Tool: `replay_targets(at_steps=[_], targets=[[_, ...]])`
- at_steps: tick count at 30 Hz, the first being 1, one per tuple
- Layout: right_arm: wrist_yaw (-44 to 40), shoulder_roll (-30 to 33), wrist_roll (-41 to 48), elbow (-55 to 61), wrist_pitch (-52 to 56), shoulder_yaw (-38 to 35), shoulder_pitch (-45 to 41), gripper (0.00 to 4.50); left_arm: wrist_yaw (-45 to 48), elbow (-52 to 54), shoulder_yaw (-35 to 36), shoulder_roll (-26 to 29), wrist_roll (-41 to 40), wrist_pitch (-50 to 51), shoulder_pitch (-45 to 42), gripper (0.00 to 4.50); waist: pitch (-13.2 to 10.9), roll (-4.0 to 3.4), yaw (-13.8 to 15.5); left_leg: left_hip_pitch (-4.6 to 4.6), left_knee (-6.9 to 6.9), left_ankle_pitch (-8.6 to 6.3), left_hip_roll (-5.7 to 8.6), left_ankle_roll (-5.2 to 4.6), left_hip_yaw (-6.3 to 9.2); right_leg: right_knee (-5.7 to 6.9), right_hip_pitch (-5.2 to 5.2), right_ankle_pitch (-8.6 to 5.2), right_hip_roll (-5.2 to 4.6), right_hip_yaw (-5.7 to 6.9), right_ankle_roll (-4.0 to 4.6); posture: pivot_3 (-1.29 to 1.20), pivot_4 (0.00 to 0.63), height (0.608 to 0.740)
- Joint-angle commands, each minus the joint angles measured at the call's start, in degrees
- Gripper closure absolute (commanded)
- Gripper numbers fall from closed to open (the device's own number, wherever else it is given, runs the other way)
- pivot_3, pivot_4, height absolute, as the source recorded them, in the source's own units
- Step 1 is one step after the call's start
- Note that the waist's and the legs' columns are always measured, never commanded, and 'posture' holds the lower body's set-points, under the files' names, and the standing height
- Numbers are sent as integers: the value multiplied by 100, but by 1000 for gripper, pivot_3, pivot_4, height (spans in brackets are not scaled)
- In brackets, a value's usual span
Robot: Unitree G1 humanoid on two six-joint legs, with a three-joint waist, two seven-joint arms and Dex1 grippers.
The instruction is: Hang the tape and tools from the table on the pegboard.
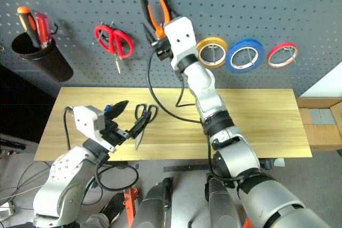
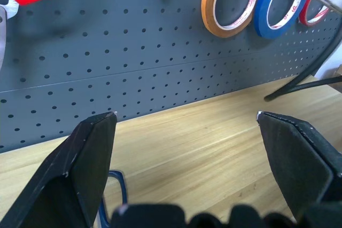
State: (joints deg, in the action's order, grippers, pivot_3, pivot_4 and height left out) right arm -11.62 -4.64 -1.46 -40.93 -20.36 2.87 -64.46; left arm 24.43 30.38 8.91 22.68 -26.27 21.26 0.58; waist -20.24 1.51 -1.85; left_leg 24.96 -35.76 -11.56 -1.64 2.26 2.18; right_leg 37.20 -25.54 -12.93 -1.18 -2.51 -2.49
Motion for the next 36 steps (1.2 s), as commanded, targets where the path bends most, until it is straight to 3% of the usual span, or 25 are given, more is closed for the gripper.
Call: replay_targets(at_steps=[1, 7, 10, 20, 25, 27, 30, 36], targets=[[-66, -27, -3, 604, 154, 118, 105, 58, 48, 71, 26, 46, 20, -86, -1, 0, 0, 0, -2, 0, 0, 0, 0, 0, 0, 0, 0, 0, 0, 0, 0, 7, 368, 740], [-145, 26, -104, 1309, 575, 304, 523, 58, 28, -19, 45, 54, 55, -94, -17, 0, 0, 0, -3, 0, -2, 0, 0, 0, -1, 1, -1, 0, 1, -1, 0, 9, 367, 740], [-823, 338, -21, 2499, 987, 661, 1203, 58, -144, -159, 226, 101, -41, 261, 3, 0, 0, 1, 4, 0, 1, 0, 0, 0, 1, 0, 0, 0, 1, 1, -1, 9, 356, 740], [-1311, 1192, 257, 5783, 3572, 872, 3285, 58, -792, -762, 570, 227, 120, 1208, -232, 0, 2, 3, 3, -1, -8, 1, -2, 9, 8, 4, 1, -3, 2, 2, -7, -6, 350, 740], [-2651, 2294, 1367, 6970, 5384, 1385, 4582, 58, -1211, -1134, 210, 397, 515, 2102, -677, 0, 4, 7, 24, -1, -16, 5, 1, 16, 12, 0, 12, -15, 2, 4, -30, -22, 348, 740], [-2926, 2782, 1491, 7202, 5759, 1570, 4925, 58, -1390, -1302, 38, 422, 745, 2342, -874, 0, 4, 7, 13, -1, -17, 4, 6, 18, 9, -7, 14, -14, 0, 2, -36, -25, 344, 740], [-2988, 3031, 1652, 7193, 6016, 1556, 5135, 58, -1784, -1556, -399, 449, 1216, 3050, -1411, 0, 4, 12, -4, -1, -25, 4, 12, 18, 7, -8, 15, -9, 3, 0, -45, -22, 344, 740], [-2638, 2472, 1902, 6653, 5544, 943, 4894, 58, -2031, -2173, -437, -63, 1262, 3938, -2233, 0, 6, 20, -33, -4, -30, 6, 8, 23, 8, -1, 17, -3, 15, 0, -47, -20, 349, 740]])
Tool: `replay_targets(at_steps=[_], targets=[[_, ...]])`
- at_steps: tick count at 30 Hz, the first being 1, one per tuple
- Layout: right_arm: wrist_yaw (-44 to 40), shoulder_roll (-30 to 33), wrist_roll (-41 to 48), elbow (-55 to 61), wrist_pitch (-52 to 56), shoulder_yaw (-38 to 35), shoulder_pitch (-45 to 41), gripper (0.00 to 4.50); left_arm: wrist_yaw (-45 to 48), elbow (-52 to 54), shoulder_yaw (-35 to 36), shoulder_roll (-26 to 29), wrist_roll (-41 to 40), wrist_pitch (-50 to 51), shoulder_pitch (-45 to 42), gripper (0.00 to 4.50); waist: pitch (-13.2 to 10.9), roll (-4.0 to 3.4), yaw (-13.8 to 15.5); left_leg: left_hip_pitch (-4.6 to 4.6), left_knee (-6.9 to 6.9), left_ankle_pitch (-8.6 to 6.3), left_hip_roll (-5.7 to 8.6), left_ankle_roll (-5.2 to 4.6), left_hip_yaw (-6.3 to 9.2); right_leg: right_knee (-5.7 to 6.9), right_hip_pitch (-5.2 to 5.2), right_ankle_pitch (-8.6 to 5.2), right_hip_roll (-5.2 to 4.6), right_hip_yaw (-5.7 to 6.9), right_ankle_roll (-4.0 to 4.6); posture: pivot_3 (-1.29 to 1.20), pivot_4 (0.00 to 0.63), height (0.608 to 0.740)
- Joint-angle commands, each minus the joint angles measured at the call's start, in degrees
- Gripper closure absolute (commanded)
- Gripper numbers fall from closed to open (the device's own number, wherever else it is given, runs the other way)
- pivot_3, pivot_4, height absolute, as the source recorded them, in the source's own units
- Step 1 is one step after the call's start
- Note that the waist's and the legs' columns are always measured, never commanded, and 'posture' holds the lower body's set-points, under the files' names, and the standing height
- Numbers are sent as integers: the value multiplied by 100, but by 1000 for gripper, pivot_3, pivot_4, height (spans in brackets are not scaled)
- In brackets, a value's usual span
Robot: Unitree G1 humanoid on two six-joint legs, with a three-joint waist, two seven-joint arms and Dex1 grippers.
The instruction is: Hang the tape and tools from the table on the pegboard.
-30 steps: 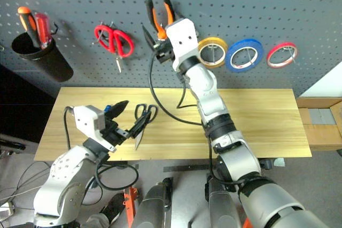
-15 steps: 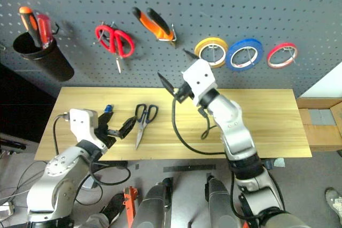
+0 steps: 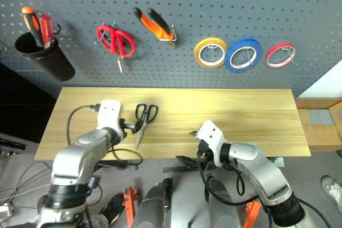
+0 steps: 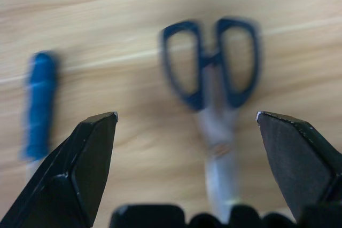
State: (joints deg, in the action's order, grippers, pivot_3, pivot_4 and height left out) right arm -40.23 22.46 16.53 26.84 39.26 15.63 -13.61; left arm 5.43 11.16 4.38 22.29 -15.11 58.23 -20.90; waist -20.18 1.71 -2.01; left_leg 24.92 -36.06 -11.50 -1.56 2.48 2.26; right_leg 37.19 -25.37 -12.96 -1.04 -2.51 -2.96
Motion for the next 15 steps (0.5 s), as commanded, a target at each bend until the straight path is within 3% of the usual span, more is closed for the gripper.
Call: replay_targets(at_steps=[1, 15], targets=[[310, -368, 112, -243, -536, -441, -304, 58, -140, -408, 5, -47, 180, 354, -116, 0, 0, 0, -39, 0, 1, 0, 0, 0, -2, -2, 0, 0, 0, -2, 0, -24, 350, 740], [618, -666, 182, -568, -817, -715, -950, 58, -159, -1267, -83, -530, 382, 306, -524, 0, -1, 3, 25, 3, -2, -3, 4, 22, 0, -4, 1, 7, -8, 2, 6, -45, 351, 740]])
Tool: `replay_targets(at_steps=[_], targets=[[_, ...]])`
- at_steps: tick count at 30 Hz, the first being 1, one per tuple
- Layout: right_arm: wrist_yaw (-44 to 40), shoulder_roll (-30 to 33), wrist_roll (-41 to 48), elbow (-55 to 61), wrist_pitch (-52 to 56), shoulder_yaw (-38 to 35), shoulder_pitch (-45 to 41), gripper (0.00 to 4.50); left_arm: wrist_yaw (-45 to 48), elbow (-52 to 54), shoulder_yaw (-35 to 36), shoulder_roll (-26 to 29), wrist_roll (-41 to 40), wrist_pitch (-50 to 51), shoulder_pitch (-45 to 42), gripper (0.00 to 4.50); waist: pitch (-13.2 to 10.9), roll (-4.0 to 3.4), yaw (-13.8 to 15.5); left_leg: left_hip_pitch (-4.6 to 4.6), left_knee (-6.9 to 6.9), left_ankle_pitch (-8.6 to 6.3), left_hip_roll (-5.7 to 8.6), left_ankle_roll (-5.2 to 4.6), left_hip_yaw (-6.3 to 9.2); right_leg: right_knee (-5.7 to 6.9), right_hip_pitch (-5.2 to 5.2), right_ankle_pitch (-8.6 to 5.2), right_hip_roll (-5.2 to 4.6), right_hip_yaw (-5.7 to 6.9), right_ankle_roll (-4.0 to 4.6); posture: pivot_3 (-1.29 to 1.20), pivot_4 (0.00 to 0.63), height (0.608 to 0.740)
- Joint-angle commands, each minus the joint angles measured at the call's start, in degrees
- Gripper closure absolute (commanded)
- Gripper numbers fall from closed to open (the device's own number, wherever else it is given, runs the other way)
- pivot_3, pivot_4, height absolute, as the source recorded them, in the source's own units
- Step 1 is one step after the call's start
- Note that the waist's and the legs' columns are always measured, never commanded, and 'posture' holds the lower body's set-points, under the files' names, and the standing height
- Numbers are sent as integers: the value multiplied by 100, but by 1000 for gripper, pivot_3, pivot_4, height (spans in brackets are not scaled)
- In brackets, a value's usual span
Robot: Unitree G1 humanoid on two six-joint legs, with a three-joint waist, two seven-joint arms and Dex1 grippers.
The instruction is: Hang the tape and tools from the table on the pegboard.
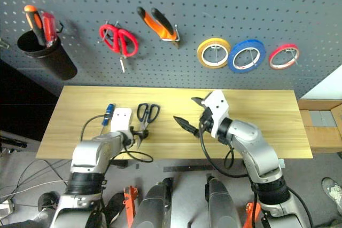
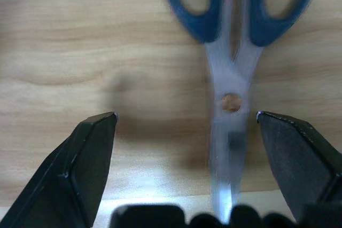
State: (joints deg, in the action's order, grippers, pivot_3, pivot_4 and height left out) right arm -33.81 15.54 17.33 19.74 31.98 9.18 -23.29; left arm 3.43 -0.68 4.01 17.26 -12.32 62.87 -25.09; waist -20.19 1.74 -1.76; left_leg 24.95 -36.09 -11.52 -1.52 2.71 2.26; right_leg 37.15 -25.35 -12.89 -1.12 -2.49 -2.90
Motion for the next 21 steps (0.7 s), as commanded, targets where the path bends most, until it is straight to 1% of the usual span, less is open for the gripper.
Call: replay_targets(at_steps=[1, 4, 6, 10, 13, 14, 21], targets=[[-46, 55, 61, 122, -141, -39, 20, 58, 55, -155, -62, -39, 120, -188, -133, 0, 0, 0, -6, -1, 0, 0, 0, 1, 0, 1, 1, -2, 0, 0, -3, -45, 351, 740], [-100, 99, 46, 124, -212, -11, 54, 58, 61, -441, -56, -62, 185, -299, -238, 0, 0, 0, -12, -2, 1, 1, -1, 1, 0, 3, 1, -3, 1, 0, -4, -48, 352, 740], [-93, 119, 43, 134, -211, -16, 67, 58, 91, -504, -41, -77, 200, -329, -261, 0, 0, 0, -18, -2, 2, 1, -1, 1, -1, 5, 0, 5, 1, -1, 9, -49, 353, 740], [-129, 160, 54, 148, -209, -15, 85, 58, 76, -672, -18, -149, 240, -440, -291, 0, 0, 0, -14, -3, 2, 1, -1, 1, 0, 7, 0, 5, 2, 0, 9, -50, 353, 740], [-136, 171, 58, 168, -194, -19, 95, 0, 61, -731, -27, -182, 300, -520, -290, 570, 0, 0, -14, -4, -1, 1, 0, 2, -1, 7, 2, 5, 1, -2, 7, -54, 351, 740], [-140, 179, 59, 177, -186, -21, 101, 0, 65, -721, -23, -186, 313, -515, -283, 861, 0, 0, -15, -5, -1, 1, 0, 2, -1, 7, 2, 4, 1, -1, 6, -55, 350, 740], [-167, 282, 53, 201, -176, -43, 115, 0, 62, -560, 105, -159, 387, -453, -159, 3404, 1, 1, -14, -4, 0, 2, 0, 2, -1, 7, 2, 6, 1, -1, 9, -54, 342, 740]])
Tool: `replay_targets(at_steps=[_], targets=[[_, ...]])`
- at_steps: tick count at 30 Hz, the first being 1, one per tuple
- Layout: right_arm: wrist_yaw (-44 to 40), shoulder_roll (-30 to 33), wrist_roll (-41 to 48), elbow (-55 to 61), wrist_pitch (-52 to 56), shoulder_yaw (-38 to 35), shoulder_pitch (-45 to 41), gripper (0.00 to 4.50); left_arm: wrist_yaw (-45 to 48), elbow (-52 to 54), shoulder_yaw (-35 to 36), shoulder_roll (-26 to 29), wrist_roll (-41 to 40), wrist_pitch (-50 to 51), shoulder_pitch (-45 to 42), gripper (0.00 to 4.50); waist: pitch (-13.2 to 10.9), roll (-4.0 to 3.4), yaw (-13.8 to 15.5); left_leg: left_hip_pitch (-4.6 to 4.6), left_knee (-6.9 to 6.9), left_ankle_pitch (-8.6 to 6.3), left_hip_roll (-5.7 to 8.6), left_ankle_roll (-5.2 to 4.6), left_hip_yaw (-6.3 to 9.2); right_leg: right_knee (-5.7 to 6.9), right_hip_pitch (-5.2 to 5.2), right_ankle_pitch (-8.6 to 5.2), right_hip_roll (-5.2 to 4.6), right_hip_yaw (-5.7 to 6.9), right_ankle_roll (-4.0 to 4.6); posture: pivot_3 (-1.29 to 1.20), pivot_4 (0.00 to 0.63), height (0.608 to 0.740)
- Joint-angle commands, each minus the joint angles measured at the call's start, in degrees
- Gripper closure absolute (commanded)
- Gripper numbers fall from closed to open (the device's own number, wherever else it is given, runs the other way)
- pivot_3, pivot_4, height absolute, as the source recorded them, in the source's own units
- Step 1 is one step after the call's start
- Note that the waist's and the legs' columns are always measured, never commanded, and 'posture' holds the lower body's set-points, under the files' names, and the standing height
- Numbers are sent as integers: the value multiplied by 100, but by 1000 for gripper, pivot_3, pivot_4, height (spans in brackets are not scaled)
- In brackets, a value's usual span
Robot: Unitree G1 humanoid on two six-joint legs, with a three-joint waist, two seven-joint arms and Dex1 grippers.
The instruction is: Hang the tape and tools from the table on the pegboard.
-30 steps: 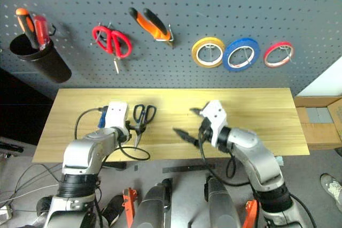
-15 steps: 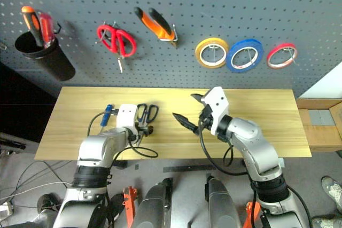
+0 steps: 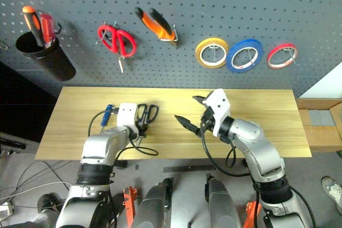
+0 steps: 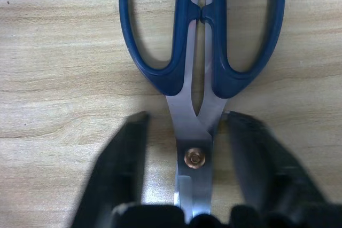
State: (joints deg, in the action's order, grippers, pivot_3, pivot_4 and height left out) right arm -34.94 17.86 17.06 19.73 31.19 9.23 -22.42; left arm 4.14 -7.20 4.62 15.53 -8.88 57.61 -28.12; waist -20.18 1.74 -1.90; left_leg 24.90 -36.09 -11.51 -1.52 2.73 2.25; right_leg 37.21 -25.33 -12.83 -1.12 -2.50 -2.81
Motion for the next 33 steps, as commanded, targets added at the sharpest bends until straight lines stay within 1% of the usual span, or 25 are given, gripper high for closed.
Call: replay_targets(at_steps=[1, 2, 7, 9, 12, 13, 15, 16, 18, 20, 22, 25, 28, 33], targets=[[-58, 61, 81, 193, -104, -52, 19, 0, -12, 133, 52, 32, 63, 77, 172, 3735, 1, 1, 0, 0, 0, 0, 0, 0, 0, 1, 0, 0, 0, 0, 0, -54, 341, 740], [-59, 71, 79, 186, -110, -54, 11, 0, 2, 195, 56, 50, 69, 86, 207, 3982, 1, 1, 0, 0, -1, 0, 0, 1, 1, 2, 0, 0, 0, 0, 0, -54, 340, 740], [-68, 111, 96, 153, -129, -90, -37, 0, 192, 958, 11, 177, 1, 119, 557, 4022, 1, 2, -24, -1, 2, 1, -1, 2, -2, 2, -1, 2, 0, -3, 3, -50, 335, 740], [-87, 139, 112, 130, -142, -116, -59, 0, 558, 1737, -82, 333, -124, -218, 964, 4023, 1, 2, -33, -1, 3, 1, -3, 3, 1, 2, -2, 3, 0, 1, 5, -38, 336, 740], [-144, 193, 124, 88, -181, -150, -77, 0, 1334, 2974, 53, 427, -552, -1286, 1698, 4025, 1, 2, -29, 0, 8, 0, -13, 9, 0, 2, -4, 5, -7, -3, 9, -28, 334, 740], [-164, 210, 138, 75, -185, -175, -84, 0, 1608, 3274, 47, 510, -647, -1616, 1904, 4025, 1, 2, -9, 0, 7, 1, -13, 11, 2, 3, -5, 5, -9, -1, 10, -22, 333, 740], [-209, 235, 158, 28, -202, -232, -100, 0, 1969, 3611, -24, 644, -785, -1916, 2186, 4025, 1, 2, 12, 0, 8, 0, -12, 13, 1, -2, -3, 5, -10, -2, 10, -5, 333, 740], [-237, 245, 158, -25, -224, -260, -121, 0, 2048, 3695, -60, 587, -809, -2235, 2235, 4025, 2, 2, 26, 0, 7, 1, -10, 14, 0, -3, -3, 5, -9, -1, 10, 7, 336, 740], [-275, 260, 132, -152, -288, -292, -194, 0, 2058, 3837, -28, 413, -929, -2576, 2241, 4025, 1, 2, 44, 0, 4, 1, -5, 14, -1, -10, 2, 0, -9, -2, 2, 3, 335, 740], [-302, 259, 131, -238, -338, -329, -274, 0, 1958, 3850, -5, 339, -821, -2850, 2239, 4026, 2, 3, 39, 0, -2, 1, -2, 14, -3, -15, 7, -2, -9, -4, -11, 1, 334, 740], [-353, 250, 197, -244, -371, -365, -355, 0, 1920, 3867, 71, 446, -566, -3182, 2417, 4026, 2, 3, 28, 0, -3, 1, 0, 13, -7, -14, 6, -6, -6, -8, -21, -1, 338, 740], [-465, 250, 456, -109, -266, -491, -444, 0, 1776, 4142, 386, 455, -545, -3519, 2695, 4026, 1, 2, -9, 0, 4, 1, -6, 12, -9, -12, 0, 1, 1, -11, -6, 12, 346, 740], [-405, 181, 891, 58, -28, -789, -666, 0, 1286, 4353, 905, 228, -847, -3396, 2457, 4026, -1, 4, 25, 2, 8, 0, -10, 11, -1, -7, -3, 4, 3, -2, 5, 38, 344, 740], [-336, 116, 1033, -52, -26, -781, -930, 0, 1152, 4289, 955, 190, -811, -3605, 2167, 4026, 3, 9, 31, 1, -2, 1, -3, 12, 1, -12, 9, 0, 4, -3, -7, 35, 336, 740]])
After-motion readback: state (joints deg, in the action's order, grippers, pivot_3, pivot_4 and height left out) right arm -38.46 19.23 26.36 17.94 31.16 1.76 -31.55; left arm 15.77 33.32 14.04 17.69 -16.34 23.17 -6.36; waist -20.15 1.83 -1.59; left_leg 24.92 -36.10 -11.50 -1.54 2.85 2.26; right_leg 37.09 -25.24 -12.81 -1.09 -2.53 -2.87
